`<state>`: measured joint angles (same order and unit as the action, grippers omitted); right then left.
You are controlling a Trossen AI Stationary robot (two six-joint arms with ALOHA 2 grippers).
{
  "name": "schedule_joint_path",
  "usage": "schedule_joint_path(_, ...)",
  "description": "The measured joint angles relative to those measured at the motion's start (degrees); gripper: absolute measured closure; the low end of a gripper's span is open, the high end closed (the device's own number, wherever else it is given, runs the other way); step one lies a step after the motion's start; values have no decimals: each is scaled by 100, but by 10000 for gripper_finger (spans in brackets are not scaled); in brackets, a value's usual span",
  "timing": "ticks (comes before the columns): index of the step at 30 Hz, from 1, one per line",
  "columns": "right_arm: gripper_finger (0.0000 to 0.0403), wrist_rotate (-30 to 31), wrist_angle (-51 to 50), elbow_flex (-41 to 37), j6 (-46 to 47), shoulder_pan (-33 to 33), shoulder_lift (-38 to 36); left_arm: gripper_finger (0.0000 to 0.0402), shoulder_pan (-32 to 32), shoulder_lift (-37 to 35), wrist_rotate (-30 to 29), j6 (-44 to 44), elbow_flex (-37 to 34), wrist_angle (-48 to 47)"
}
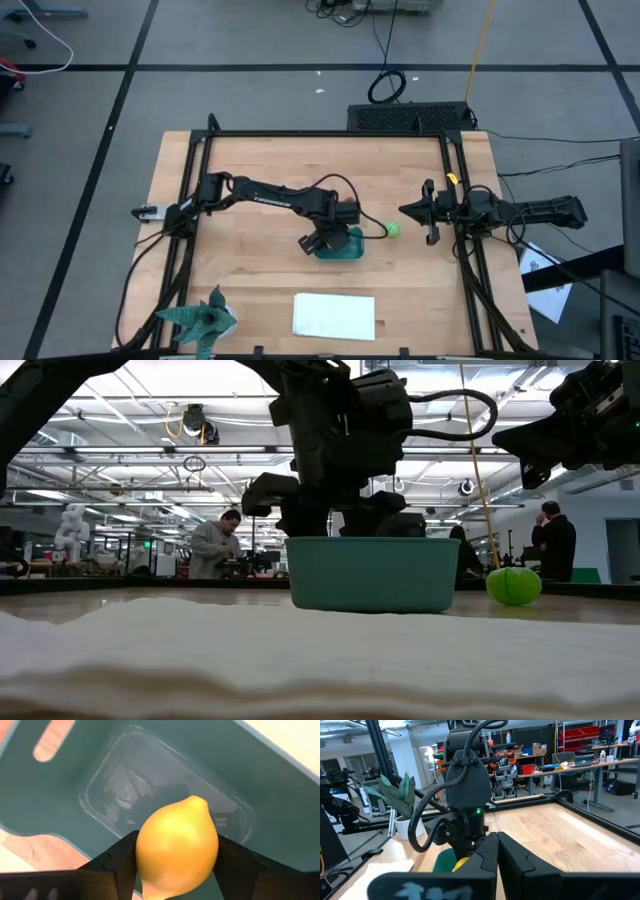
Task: Pick and placing Produce into tupperware
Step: Put the yellow lemon into the green bin
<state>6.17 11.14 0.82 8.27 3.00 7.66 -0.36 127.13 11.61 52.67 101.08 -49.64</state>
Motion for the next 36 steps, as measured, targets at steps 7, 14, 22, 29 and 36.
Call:
schedule_joint_path(7, 403, 1, 0, -1, 2, 0, 0, 156, -2, 0, -95, -135, 0, -1)
schedule_joint_path(14, 403, 1, 24, 0, 2, -2, 0, 144, -2, 0, -121, -138, 0, 25)
schedule_joint_path(22, 403, 2, 22, -1, 3, 0, 2, 157, 0, 0, -170, -109, 0, 7)
schedule_joint_path(29, 403, 2, 24, 0, 4, 0, 2, 185, 0, 0, -170, -72, 0, -14)
schedule_joint_path(36, 403, 2, 68, -1, 4, 0, 2, 185, 32, 0, -168, -93, 0, -13)
